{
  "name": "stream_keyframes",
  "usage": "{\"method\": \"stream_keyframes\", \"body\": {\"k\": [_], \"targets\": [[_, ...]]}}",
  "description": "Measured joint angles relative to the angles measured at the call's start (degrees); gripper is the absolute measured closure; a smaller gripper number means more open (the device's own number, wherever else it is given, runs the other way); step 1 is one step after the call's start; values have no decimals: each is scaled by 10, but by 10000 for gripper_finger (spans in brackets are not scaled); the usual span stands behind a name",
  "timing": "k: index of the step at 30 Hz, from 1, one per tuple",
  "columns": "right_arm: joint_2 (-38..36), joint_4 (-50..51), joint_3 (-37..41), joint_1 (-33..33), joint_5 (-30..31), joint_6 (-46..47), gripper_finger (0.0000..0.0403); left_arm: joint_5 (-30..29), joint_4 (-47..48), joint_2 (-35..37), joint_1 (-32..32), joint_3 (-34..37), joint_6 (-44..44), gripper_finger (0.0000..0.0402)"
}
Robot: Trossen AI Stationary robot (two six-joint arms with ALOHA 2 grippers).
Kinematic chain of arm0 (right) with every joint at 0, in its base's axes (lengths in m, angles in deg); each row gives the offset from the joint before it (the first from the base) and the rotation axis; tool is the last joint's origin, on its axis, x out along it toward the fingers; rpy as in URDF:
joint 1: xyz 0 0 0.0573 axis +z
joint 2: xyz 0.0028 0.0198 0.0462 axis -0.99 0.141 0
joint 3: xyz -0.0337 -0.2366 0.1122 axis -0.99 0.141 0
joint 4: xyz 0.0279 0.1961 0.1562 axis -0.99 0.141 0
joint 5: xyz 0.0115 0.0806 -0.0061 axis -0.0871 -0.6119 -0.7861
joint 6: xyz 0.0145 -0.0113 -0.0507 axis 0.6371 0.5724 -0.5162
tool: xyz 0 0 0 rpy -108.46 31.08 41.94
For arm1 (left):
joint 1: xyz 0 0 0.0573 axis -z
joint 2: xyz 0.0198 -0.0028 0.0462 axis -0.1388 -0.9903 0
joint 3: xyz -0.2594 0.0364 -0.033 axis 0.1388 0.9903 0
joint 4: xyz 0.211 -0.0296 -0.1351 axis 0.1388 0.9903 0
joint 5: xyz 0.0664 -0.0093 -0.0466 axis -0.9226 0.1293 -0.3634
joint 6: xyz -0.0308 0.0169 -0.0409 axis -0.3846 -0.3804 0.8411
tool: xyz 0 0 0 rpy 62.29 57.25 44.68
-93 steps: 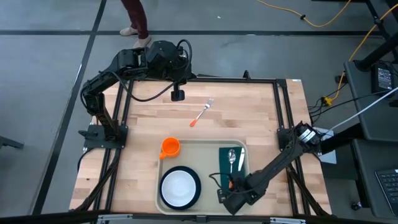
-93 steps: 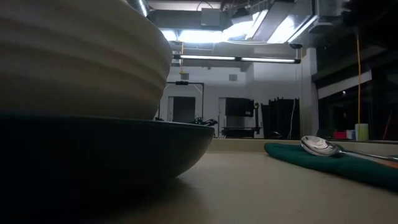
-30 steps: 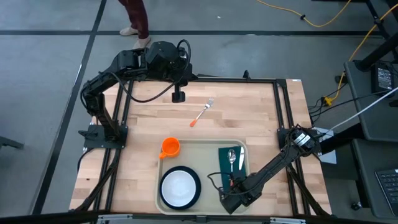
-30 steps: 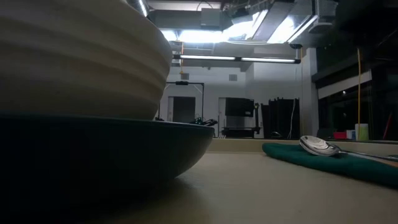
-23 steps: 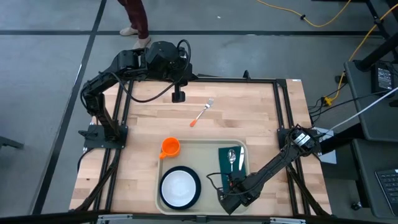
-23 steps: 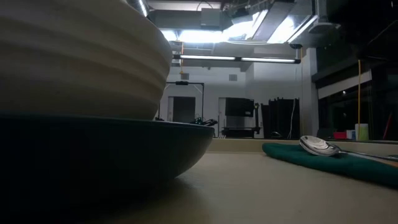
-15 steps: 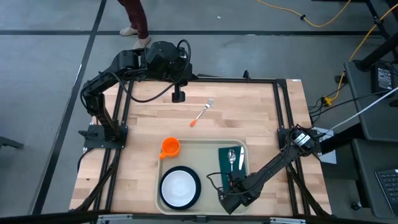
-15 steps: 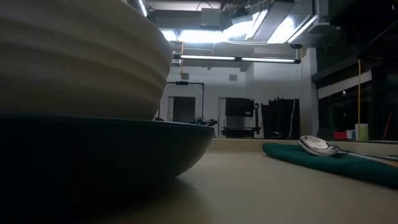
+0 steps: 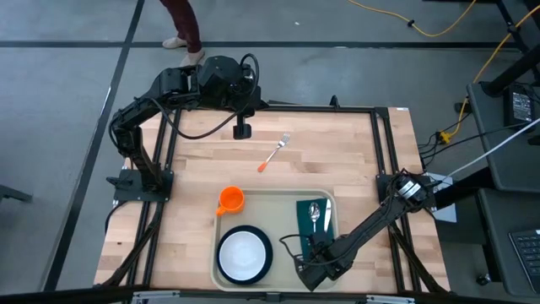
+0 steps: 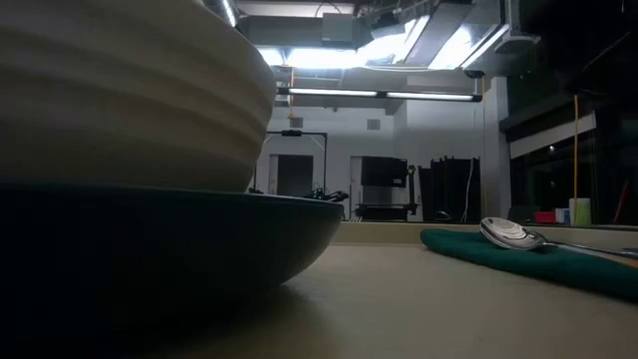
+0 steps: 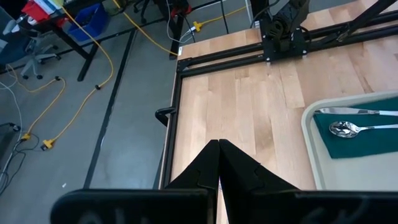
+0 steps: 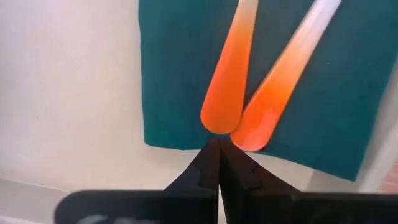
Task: Set up tray
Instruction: Adjust the silverware on the green napkin
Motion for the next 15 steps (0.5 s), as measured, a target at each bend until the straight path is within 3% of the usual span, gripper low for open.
{"method": "stream_keyframes", "body": {"k": [9, 15], "targets": [[15, -4, 0, 0, -5, -1, 399, 0, -1, 0, 0, 0, 1, 398], [15, 27, 0, 0, -41, 3, 399, 0, -2, 0, 0, 0, 1, 398]]}}
